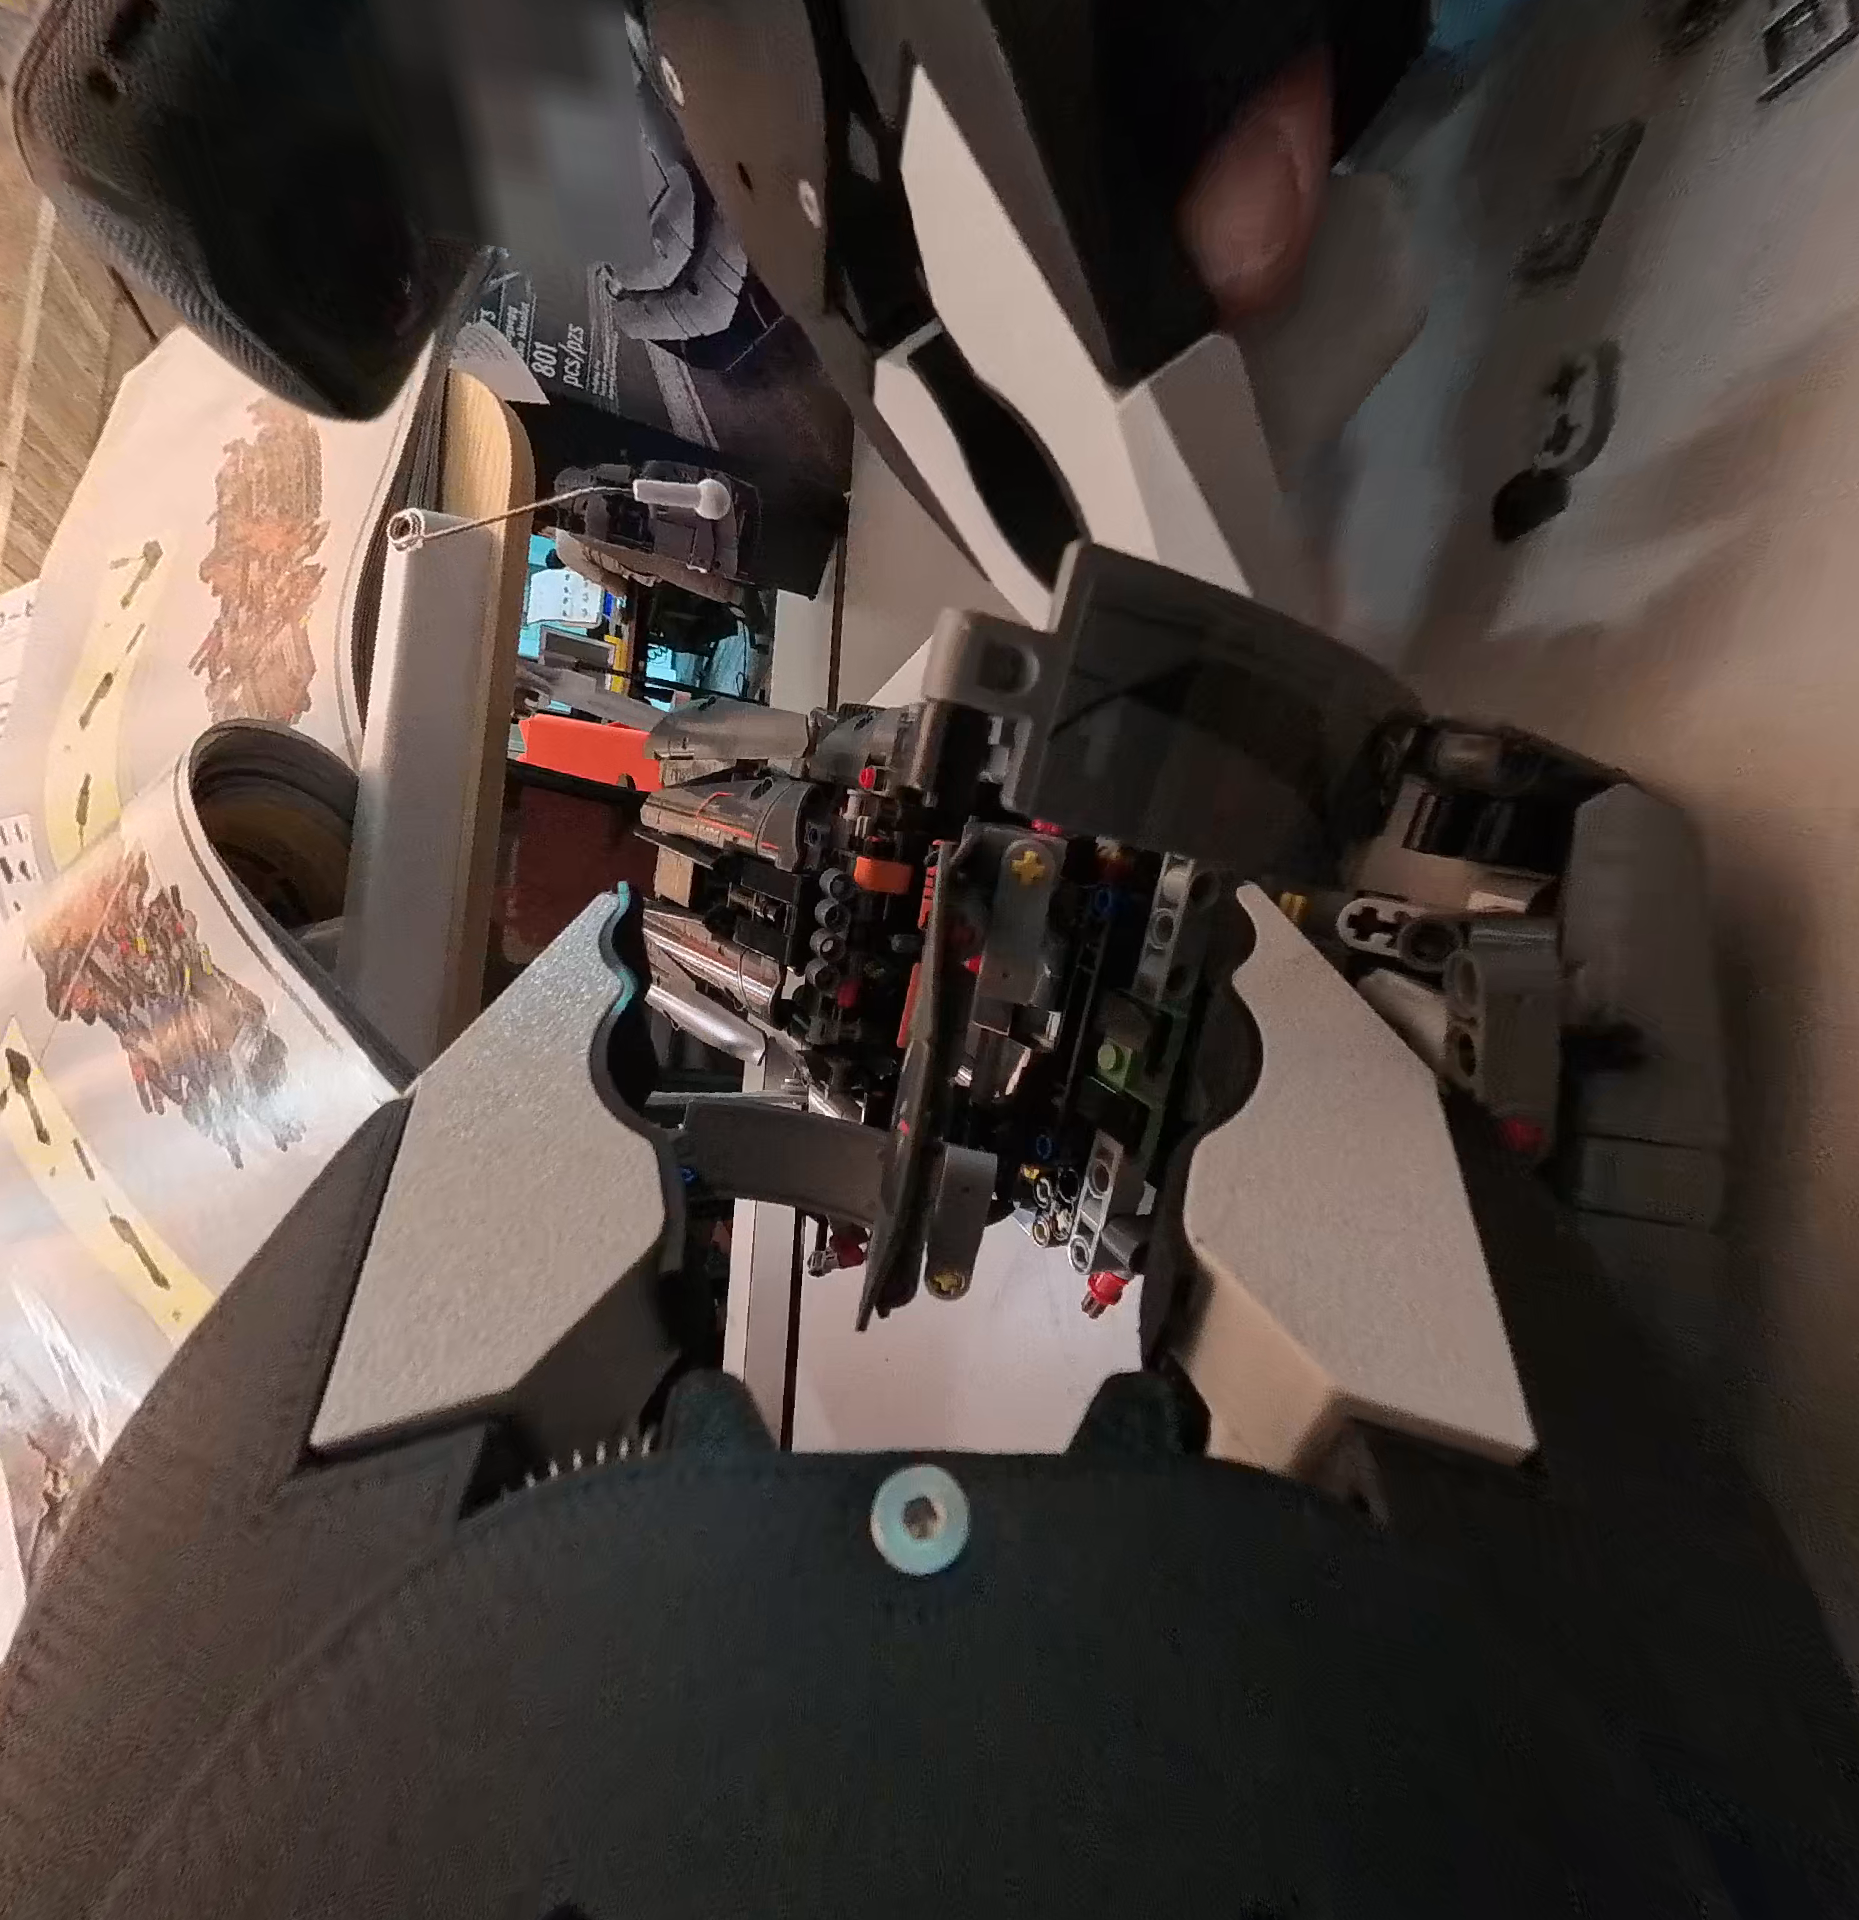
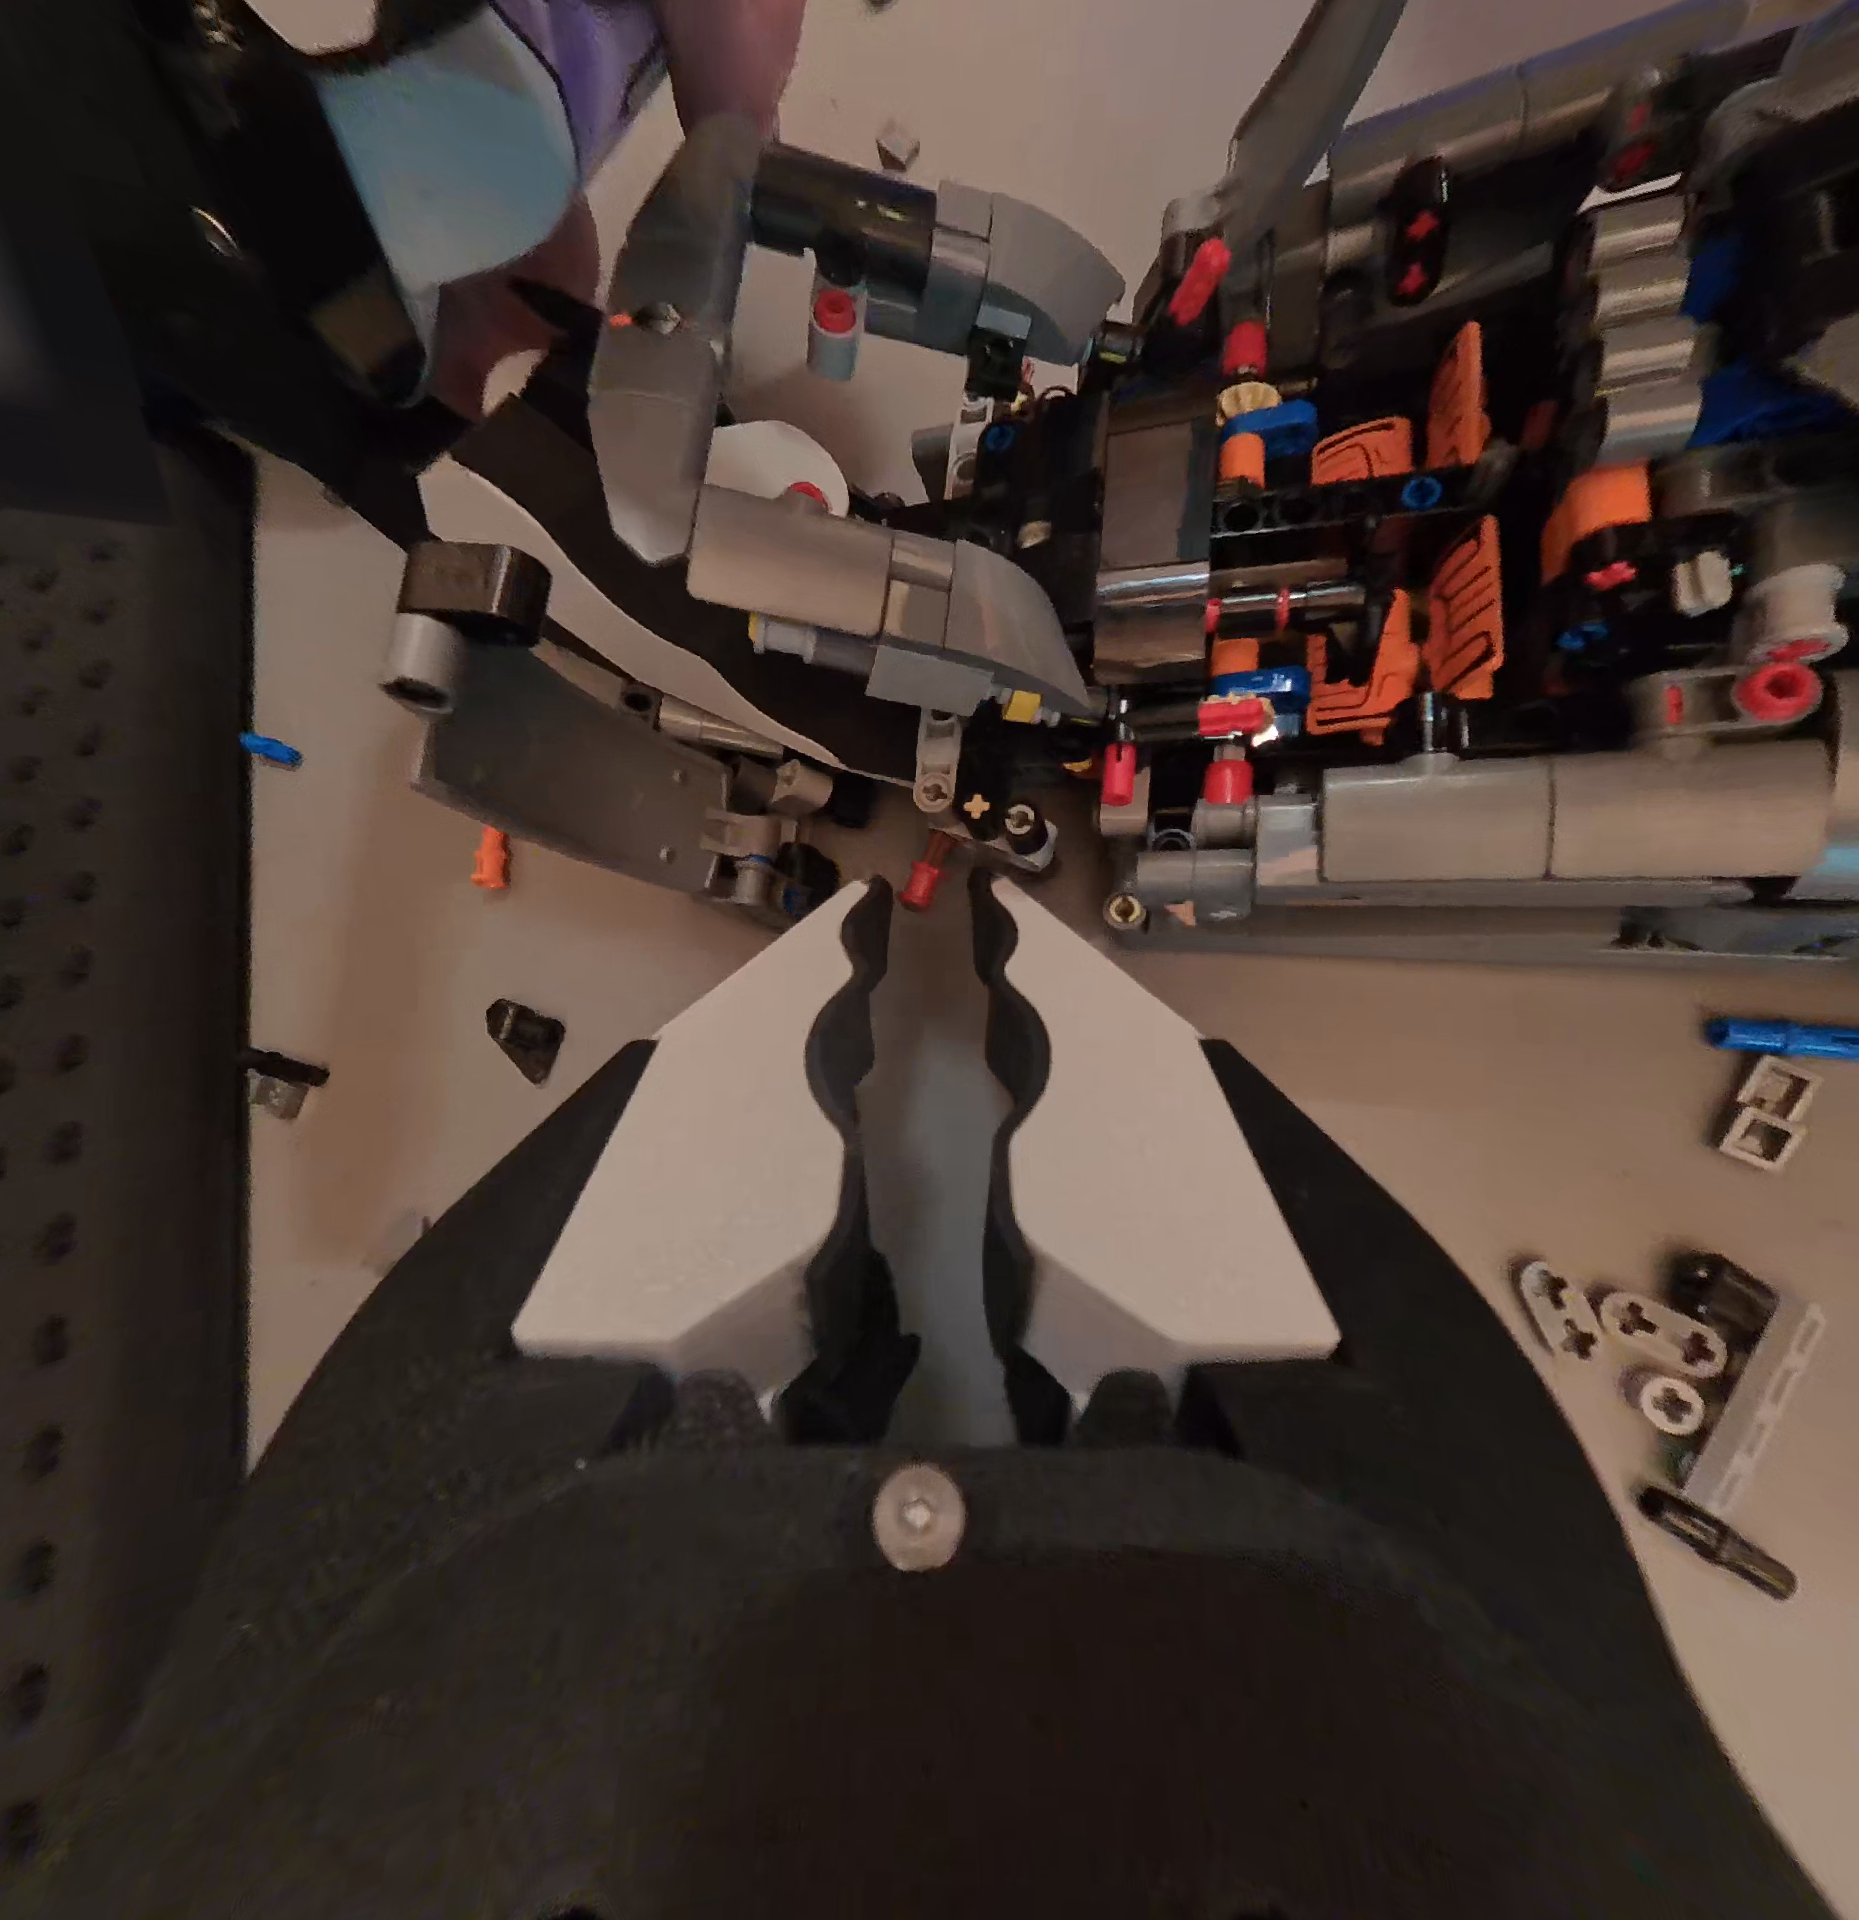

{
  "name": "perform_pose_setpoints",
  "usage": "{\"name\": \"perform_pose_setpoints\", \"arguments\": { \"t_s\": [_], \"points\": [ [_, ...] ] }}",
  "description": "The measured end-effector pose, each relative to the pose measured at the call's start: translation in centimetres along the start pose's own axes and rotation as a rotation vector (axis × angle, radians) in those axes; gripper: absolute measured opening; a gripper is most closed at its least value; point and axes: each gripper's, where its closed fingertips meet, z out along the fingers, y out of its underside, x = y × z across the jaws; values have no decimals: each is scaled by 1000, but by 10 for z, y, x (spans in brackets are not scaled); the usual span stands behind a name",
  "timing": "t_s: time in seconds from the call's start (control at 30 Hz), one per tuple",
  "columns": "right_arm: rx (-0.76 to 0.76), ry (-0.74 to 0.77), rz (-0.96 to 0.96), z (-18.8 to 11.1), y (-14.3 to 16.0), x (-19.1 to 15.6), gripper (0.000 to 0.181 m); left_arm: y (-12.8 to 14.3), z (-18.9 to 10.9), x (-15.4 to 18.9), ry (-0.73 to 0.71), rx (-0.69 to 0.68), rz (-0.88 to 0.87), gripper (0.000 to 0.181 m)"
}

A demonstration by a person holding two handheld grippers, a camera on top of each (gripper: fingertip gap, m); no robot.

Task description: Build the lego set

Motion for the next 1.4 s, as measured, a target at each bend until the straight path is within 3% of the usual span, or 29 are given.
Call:
{"name": "perform_pose_setpoints", "arguments": {
  "t_s": [0.17, 0.9, 1.4],
  "points": [
    [1, 14, -11, -1, 0, 2, 4, -1, 0, 1, 2, -3, 7, 103],
    [-17, 54, -86, -3, 1, 7, 2, -9, 6, 4, 32, 19, 10, 100],
    [-9, 54, -97, 2, -3, 7, 1, -5, 8, 6, 85, -40, -71, 98]
  ]
}}
